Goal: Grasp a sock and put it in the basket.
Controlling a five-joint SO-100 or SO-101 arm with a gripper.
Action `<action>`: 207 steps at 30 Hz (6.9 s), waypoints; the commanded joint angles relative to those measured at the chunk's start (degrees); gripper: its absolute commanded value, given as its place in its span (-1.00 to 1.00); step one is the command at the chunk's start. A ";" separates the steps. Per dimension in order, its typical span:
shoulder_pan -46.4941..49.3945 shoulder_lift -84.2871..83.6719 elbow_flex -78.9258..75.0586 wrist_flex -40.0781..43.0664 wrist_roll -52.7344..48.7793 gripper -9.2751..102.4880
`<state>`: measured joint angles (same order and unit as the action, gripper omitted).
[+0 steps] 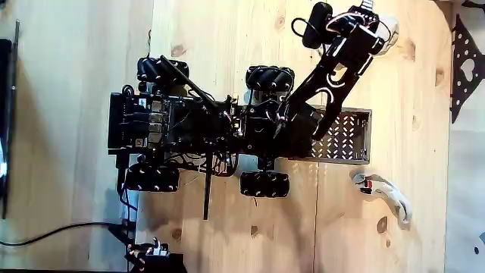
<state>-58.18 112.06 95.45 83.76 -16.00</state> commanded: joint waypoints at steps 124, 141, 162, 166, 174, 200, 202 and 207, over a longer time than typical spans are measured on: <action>30.41 2.64 -13.27 -7.56 32.26 -0.84; 50.80 32.08 -8.00 0.00 32.70 -0.84; 56.69 -3.87 -6.68 8.26 29.88 -0.85; 60.03 -4.83 -4.57 7.21 26.46 -0.84; 61.79 -2.20 13.54 -5.27 19.95 -0.84; 62.49 37.27 43.07 -7.47 15.91 -0.85; 63.11 36.83 44.65 -8.61 15.47 -0.84; 65.21 36.39 45.26 -8.61 13.89 -0.33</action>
<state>5.71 148.01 140.71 75.50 -1.58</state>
